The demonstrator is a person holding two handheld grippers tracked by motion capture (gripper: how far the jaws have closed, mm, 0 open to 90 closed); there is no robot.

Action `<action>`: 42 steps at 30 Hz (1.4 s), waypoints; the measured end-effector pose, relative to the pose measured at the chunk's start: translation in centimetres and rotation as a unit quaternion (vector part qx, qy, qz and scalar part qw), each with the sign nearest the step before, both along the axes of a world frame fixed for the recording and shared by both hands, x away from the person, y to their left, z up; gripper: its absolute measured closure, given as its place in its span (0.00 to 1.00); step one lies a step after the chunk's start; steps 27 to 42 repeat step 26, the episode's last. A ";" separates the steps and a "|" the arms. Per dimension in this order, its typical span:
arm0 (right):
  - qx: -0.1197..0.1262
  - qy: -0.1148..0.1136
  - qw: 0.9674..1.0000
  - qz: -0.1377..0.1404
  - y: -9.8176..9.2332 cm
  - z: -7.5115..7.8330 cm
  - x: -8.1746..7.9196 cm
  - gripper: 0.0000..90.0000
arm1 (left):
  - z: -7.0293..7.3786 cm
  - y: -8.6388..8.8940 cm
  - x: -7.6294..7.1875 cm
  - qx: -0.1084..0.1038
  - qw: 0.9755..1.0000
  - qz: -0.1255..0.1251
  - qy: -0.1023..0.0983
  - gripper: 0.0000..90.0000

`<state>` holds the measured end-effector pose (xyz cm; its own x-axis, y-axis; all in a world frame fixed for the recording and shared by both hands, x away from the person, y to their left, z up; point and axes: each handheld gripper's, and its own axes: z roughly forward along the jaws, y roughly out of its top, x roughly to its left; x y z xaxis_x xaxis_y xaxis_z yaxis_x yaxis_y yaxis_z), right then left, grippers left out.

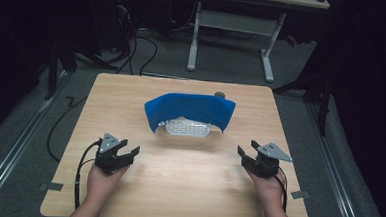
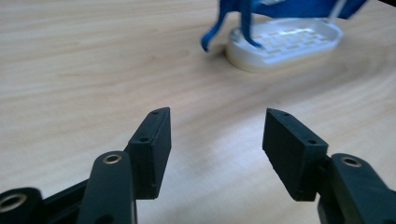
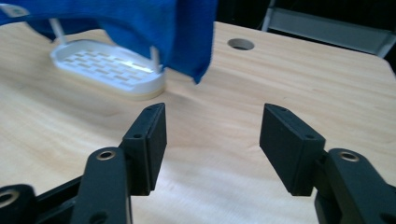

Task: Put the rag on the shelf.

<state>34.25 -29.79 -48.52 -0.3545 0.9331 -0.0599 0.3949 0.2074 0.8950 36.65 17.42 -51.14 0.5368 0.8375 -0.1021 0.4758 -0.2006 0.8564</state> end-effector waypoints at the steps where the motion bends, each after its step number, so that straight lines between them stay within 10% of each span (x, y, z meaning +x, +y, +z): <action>1: 0.000 0.000 1.000 0.000 0.0 0.0 0.0 0.46 | 0.0 0.0 0.0 0.000 1.000 0.000 0.000 0.47; 12: -0.012 0.014 0.999 0.048 1.9 -2.4 -5.9 0.40 | -1.5 -6.4 -6.7 0.054 0.995 -0.084 0.018 0.45; 15: -0.024 0.016 0.998 0.056 2.4 -2.5 -6.2 0.39 | -1.4 -7.0 -6.6 0.088 0.991 -0.104 0.000 0.44; 19: -0.022 0.021 0.998 0.049 2.2 -2.6 -5.8 0.38 | -1.6 -6.7 -6.2 0.048 0.994 -0.095 0.024 0.44; 42: -0.019 0.024 0.998 0.047 2.1 -2.7 -5.6 0.38 | -1.6 -5.5 -5.5 0.046 0.995 -0.084 0.029 0.44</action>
